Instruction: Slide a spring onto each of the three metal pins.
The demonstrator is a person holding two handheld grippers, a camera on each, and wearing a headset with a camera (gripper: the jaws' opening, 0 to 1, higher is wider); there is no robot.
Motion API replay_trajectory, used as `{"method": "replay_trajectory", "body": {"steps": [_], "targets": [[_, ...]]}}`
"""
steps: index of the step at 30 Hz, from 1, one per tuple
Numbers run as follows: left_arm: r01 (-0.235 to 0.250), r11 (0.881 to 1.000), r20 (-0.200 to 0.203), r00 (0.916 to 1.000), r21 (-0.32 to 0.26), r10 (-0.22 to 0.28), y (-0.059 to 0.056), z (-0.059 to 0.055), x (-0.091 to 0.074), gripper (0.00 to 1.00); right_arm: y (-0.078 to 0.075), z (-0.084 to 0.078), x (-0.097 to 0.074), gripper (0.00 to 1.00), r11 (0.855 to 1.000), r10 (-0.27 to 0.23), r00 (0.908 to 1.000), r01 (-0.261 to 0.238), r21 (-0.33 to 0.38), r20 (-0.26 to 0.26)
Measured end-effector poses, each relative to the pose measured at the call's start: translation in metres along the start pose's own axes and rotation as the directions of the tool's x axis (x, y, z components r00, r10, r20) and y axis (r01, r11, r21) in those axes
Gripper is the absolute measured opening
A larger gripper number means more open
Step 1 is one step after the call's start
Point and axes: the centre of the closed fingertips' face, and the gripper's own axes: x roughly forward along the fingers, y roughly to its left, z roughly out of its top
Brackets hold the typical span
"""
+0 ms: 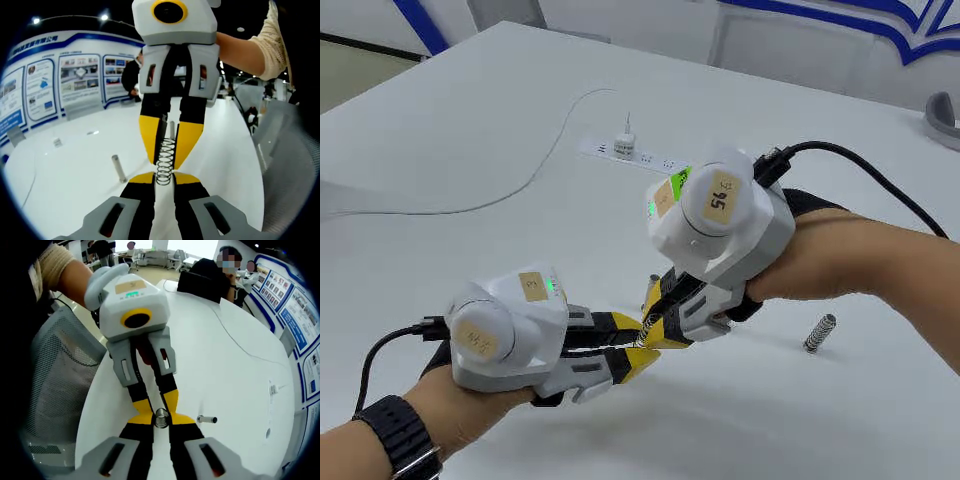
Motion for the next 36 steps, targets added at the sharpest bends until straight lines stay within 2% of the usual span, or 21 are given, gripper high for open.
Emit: {"method": "replay_trajectory", "body": {"steps": [6, 15, 25, 36], "targets": [[-0.018, 1.0, -0.01, 0.9998, -0.021, 0.017, 0.002, -0.004, -0.003, 0.22, -0.006, -0.002, -0.007, 0.12, 1.0, -0.016, 0.9998, 0.016, 0.015, 0.008], [-0.068, 0.996, -0.016, 0.9976, -0.063, 0.067, 0.014, -0.007, -0.007, 0.37, -0.019, -0.012, -0.018, 0.12, 0.998, -0.05, 0.9987, 0.05, 0.039, -0.005], [-0.102, 0.988, -0.02, 0.9947, -0.113, 0.1, 0.023, -0.01, -0.01, 0.52, -0.037, -0.014, -0.029, 0.12, 0.995, -0.085, 0.9963, 0.085, 0.057, -0.007], [-0.118, 0.983, -0.023, 0.9929, -0.137, 0.116, 0.027, -0.011, -0.011, 0.61, -0.055, -0.015, -0.032, 0.12, 0.993, -0.103, 0.9945, 0.104, 0.064, -0.022]]}}
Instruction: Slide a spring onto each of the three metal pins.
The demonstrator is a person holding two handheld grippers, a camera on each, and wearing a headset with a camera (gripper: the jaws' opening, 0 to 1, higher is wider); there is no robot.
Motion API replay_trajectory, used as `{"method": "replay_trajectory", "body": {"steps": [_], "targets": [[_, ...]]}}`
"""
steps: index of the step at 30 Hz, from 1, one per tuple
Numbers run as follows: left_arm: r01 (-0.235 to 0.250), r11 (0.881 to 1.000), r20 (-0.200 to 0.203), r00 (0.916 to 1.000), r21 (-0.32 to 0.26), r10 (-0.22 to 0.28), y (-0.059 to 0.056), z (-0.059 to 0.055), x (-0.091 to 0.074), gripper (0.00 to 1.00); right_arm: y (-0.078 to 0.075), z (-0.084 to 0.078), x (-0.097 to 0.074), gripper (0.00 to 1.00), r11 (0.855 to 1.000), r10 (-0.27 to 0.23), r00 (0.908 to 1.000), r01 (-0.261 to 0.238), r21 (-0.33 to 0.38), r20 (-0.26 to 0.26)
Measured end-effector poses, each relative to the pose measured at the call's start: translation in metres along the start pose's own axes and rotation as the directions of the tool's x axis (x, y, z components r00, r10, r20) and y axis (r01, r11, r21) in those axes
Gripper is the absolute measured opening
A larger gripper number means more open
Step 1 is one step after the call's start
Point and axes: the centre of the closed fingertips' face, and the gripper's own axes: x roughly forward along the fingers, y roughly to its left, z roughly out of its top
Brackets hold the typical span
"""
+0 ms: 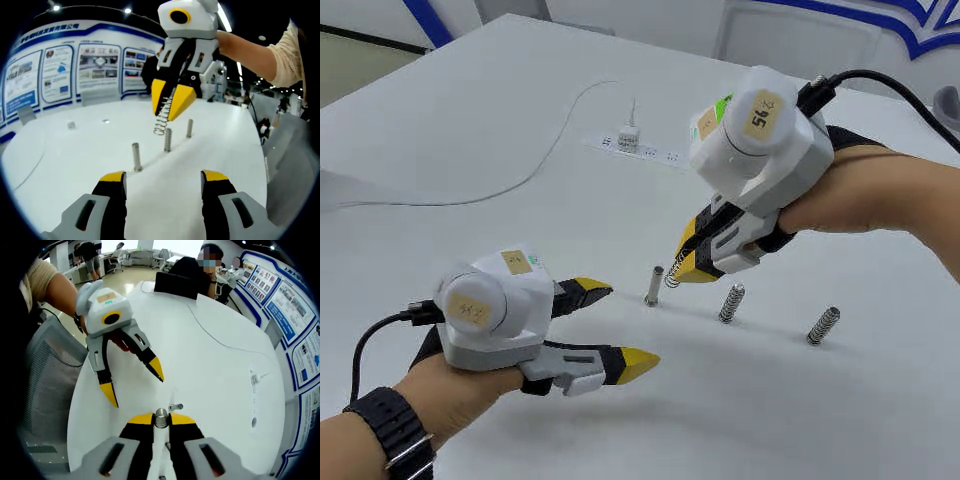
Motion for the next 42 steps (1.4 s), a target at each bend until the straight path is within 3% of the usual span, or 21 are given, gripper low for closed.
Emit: {"method": "replay_trajectory", "body": {"steps": [10, 18, 42], "targets": [[-0.002, 1.0, -0.005, 1.0, -0.006, 0.002, 0.0, -0.001, -0.001, 0.63, -0.017, 0.004, 0.004, 0.12, 1.0, -0.007, 0.9997, 0.006, -0.007, -0.024], [-0.006, 1.0, -0.006, 1.0, -0.006, 0.006, 0.002, -0.002, -0.002, 0.65, -0.027, 0.005, 0.016, 0.12, 1.0, 0.018, 0.9983, -0.018, -0.007, -0.056], [-0.008, 1.0, -0.005, 1.0, -0.019, 0.008, 0.005, -0.005, -0.003, 0.65, -0.025, -0.004, 0.04, 0.12, 0.996, 0.076, 0.9921, -0.072, 0.048, -0.1]]}}
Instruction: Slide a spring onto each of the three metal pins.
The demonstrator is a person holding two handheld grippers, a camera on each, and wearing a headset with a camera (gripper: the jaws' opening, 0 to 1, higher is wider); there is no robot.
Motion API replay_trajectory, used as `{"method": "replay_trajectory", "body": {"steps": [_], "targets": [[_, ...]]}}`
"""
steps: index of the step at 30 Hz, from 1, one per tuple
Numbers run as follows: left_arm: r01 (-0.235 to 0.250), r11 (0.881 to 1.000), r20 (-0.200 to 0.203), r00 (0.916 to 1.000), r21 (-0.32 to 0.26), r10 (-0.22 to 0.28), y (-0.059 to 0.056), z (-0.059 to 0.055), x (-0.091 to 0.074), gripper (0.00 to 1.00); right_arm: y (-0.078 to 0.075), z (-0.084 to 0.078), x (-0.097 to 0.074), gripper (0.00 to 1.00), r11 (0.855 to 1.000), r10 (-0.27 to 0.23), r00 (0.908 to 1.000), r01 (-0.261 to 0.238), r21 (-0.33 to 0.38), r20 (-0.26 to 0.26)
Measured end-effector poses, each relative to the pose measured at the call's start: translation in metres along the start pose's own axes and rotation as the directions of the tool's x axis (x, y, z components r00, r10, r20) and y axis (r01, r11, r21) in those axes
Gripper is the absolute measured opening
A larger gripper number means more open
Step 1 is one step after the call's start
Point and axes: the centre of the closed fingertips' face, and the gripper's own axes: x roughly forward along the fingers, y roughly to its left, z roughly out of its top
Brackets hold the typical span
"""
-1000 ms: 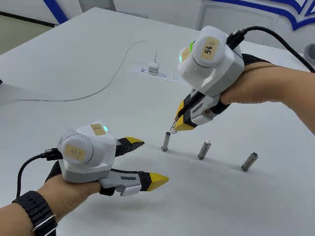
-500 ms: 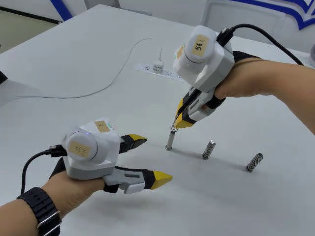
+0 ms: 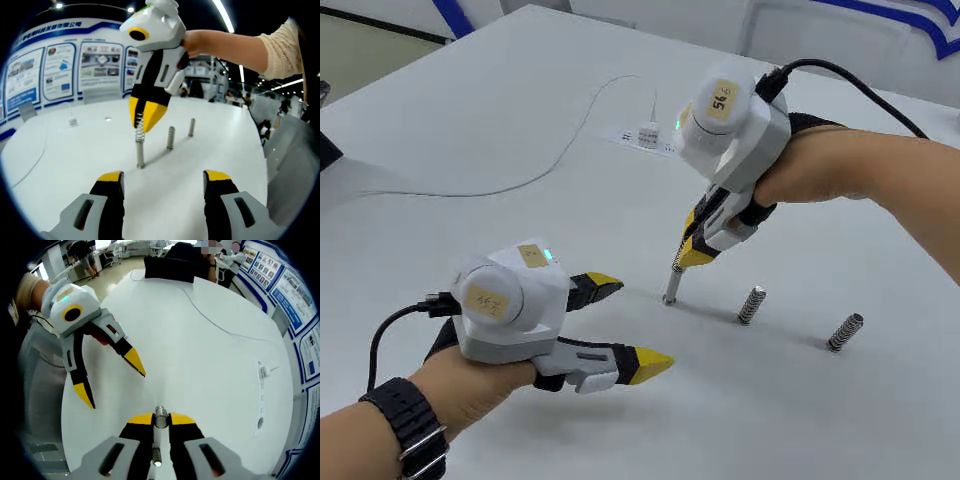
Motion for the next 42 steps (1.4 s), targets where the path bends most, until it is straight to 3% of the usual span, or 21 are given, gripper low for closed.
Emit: {"method": "replay_trajectory", "body": {"steps": [26, 42], "targets": [[-0.003, 1.0, -0.01, 0.9999, -0.007, 0.003, 0.003, -0.004, 0.0, 0.63, 0.011, -0.013, 0.044, 0.12, 0.998, 0.043, 0.9979, -0.04, 0.052, -0.048], [-0.006, 1.0, -0.013, 0.9999, -0.009, 0.006, 0.004, -0.005, 0.001, 0.62, 0.018, -0.008, 0.051, 0.12, 0.996, 0.058, 0.9974, -0.055, 0.067, -0.042]]}}
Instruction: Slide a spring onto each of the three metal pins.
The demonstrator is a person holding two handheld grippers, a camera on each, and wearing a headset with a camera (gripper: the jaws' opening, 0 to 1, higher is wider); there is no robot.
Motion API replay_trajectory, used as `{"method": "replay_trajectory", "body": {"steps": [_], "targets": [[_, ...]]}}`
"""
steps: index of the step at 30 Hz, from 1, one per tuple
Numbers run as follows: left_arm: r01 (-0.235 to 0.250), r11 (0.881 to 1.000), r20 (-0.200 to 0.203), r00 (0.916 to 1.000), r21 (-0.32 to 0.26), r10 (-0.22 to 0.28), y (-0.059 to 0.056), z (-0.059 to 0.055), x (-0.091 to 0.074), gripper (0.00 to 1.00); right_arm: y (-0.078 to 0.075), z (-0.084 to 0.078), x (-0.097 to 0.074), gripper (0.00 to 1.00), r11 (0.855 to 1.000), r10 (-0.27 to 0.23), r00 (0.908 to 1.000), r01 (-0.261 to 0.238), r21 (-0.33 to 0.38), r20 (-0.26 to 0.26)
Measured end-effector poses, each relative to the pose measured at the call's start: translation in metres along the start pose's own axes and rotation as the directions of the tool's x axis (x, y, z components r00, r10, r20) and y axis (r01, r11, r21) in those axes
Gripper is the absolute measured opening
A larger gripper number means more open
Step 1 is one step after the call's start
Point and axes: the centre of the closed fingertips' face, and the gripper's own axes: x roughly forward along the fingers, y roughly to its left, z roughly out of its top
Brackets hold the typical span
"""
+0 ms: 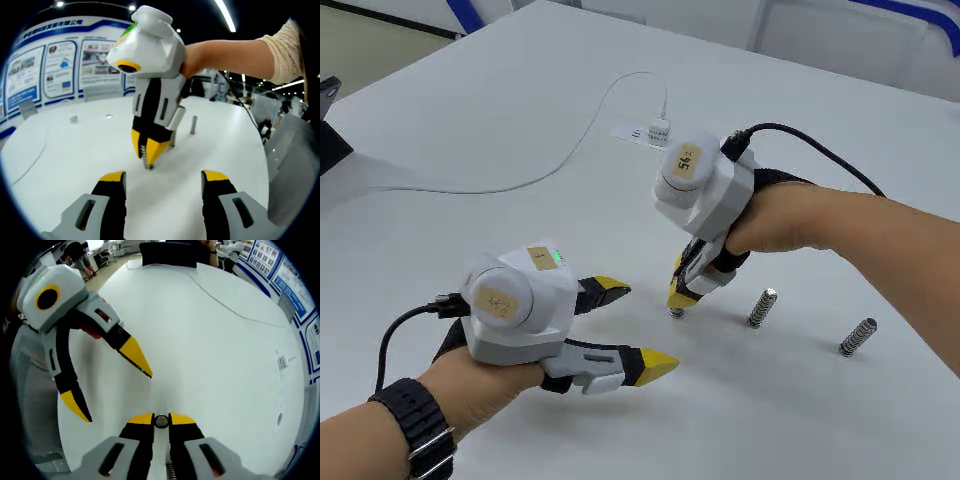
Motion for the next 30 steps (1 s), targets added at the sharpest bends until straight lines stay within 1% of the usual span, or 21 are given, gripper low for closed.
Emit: {"method": "replay_trajectory", "body": {"steps": [5, 16, 30], "targets": [[-0.001, 1.0, -0.002, 1.0, -0.001, 0.001, -0.0004, -0.0004, 0.0, 0.62, 0.0008, 0.0004, 0.0027, 0.13, 1.0, -0.001, 1.0, 0.001, -0.013, -0.009], [-0.005, 1.0, 0.0, 1.0, -0.004, 0.005, 0.0013, -0.0005, -0.0003, 0.62, 0.0007, -0.0047, 0.0079, 0.13, 1.0, 0.0, 0.9996, -0.001, -0.024, -0.028], [-0.001, 1.0, -0.003, 1.0, -0.005, 0.001, 0.0006, -0.0011, 0.0012, 0.62, -0.0003, -0.0066, 0.0093, 0.15, 1.0, 0.003, 0.9998, -0.003, -0.021, -0.022]]}}
